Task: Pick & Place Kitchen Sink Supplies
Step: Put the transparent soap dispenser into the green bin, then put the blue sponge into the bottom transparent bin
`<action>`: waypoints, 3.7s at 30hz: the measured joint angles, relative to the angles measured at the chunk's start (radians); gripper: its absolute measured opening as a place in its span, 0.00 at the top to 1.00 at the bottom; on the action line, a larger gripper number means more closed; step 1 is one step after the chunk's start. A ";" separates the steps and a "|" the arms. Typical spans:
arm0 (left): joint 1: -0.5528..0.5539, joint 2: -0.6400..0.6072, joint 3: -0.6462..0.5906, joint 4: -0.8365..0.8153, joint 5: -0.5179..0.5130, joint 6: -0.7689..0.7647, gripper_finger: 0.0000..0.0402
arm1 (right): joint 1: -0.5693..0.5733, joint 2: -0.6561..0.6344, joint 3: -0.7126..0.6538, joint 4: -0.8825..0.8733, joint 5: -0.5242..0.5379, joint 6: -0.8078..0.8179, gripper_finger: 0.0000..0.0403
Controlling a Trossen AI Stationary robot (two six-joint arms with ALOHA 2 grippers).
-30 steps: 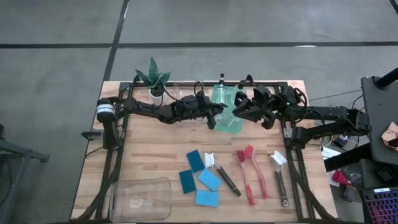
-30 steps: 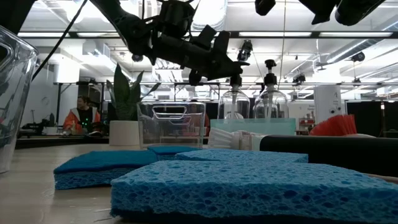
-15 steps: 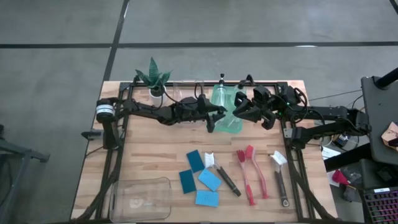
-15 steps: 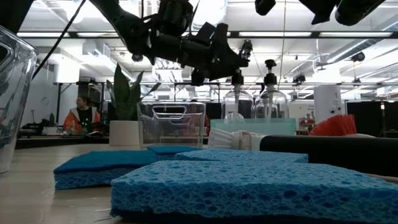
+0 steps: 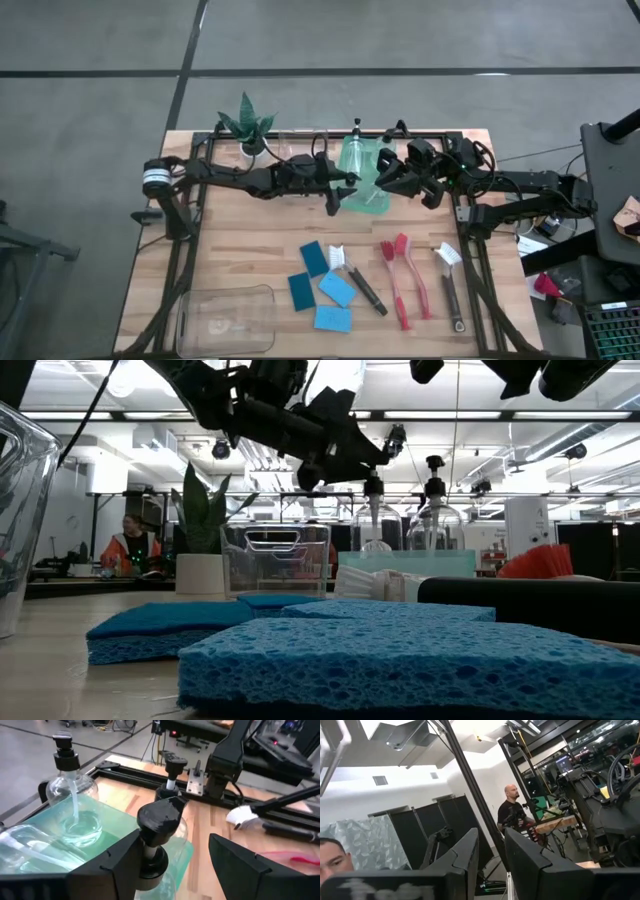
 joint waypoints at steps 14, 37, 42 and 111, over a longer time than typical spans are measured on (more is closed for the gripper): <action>-0.001 -0.063 -0.005 -0.132 -0.060 0.102 0.42 | 0.000 0.000 0.000 0.001 -0.017 -0.015 0.73; -0.172 -0.133 -0.013 -0.358 -0.032 0.079 0.42 | 0.067 0.000 -0.002 -0.018 -0.107 -0.083 0.84; -0.233 -0.134 -0.013 -0.386 -0.031 0.062 0.42 | 0.098 0.000 -0.002 -0.080 -0.109 -0.097 0.86; -0.286 -0.085 -0.012 -0.831 -0.045 -0.268 0.39 | 0.659 0.038 0.020 -1.097 0.878 -0.186 0.98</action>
